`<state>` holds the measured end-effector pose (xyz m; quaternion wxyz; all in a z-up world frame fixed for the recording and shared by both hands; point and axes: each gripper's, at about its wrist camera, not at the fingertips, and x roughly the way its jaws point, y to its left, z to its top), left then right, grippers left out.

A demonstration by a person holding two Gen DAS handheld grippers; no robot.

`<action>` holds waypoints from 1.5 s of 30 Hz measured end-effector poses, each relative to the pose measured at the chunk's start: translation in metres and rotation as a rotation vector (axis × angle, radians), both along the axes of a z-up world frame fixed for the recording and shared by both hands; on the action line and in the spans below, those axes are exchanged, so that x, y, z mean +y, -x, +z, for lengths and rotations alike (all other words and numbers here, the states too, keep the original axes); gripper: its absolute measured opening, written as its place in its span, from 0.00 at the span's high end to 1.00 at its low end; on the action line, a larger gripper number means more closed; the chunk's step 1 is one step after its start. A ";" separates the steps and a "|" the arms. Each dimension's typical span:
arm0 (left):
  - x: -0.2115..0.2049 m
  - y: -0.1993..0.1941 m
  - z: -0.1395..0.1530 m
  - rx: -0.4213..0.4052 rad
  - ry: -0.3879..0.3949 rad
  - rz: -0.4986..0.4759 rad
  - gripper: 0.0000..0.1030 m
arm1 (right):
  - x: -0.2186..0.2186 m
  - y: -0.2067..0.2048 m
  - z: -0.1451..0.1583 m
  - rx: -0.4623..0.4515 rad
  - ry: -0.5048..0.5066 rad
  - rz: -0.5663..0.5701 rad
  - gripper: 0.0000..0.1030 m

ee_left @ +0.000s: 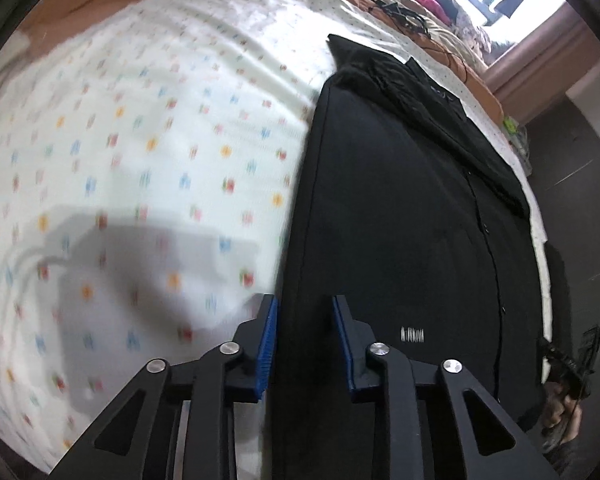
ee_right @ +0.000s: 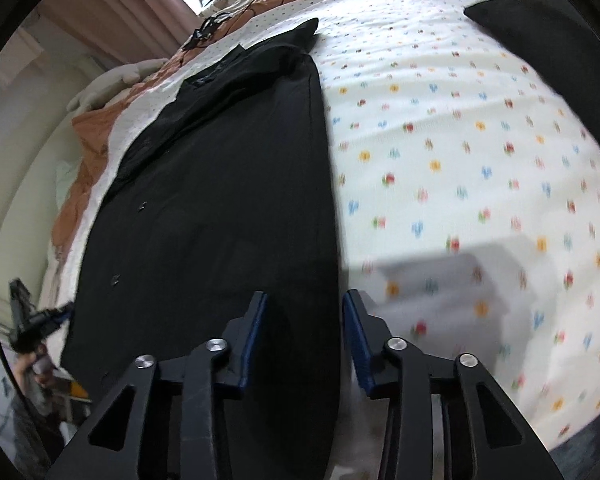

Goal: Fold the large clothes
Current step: 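Grasp the black shirt hem with both grippers, then lift the held hem with both grippers and carry it toward the collar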

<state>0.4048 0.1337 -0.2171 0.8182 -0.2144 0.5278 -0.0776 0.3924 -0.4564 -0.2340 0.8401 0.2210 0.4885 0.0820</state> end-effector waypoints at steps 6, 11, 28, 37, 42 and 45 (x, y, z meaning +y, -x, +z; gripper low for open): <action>0.007 0.037 -0.001 -0.017 0.081 0.020 0.74 | -0.001 0.033 -0.007 -0.031 -0.103 -0.011 0.64; 0.009 0.062 -0.005 -0.024 0.152 0.028 0.74 | -0.001 0.058 -0.018 -0.059 -0.209 -0.032 0.64; 0.018 0.100 -0.017 -0.051 0.372 0.065 0.74 | 0.014 0.074 -0.047 -0.099 -0.452 -0.081 0.64; 0.011 0.090 -0.024 -0.054 0.430 0.096 0.74 | 0.021 0.057 -0.049 -0.113 -0.482 -0.107 0.64; 0.013 0.101 -0.024 -0.089 0.427 0.138 0.81 | 0.017 0.059 -0.055 -0.117 -0.469 -0.128 0.87; 0.014 0.106 -0.019 -0.123 0.416 0.148 0.86 | 0.018 0.063 -0.048 -0.141 -0.453 -0.124 0.90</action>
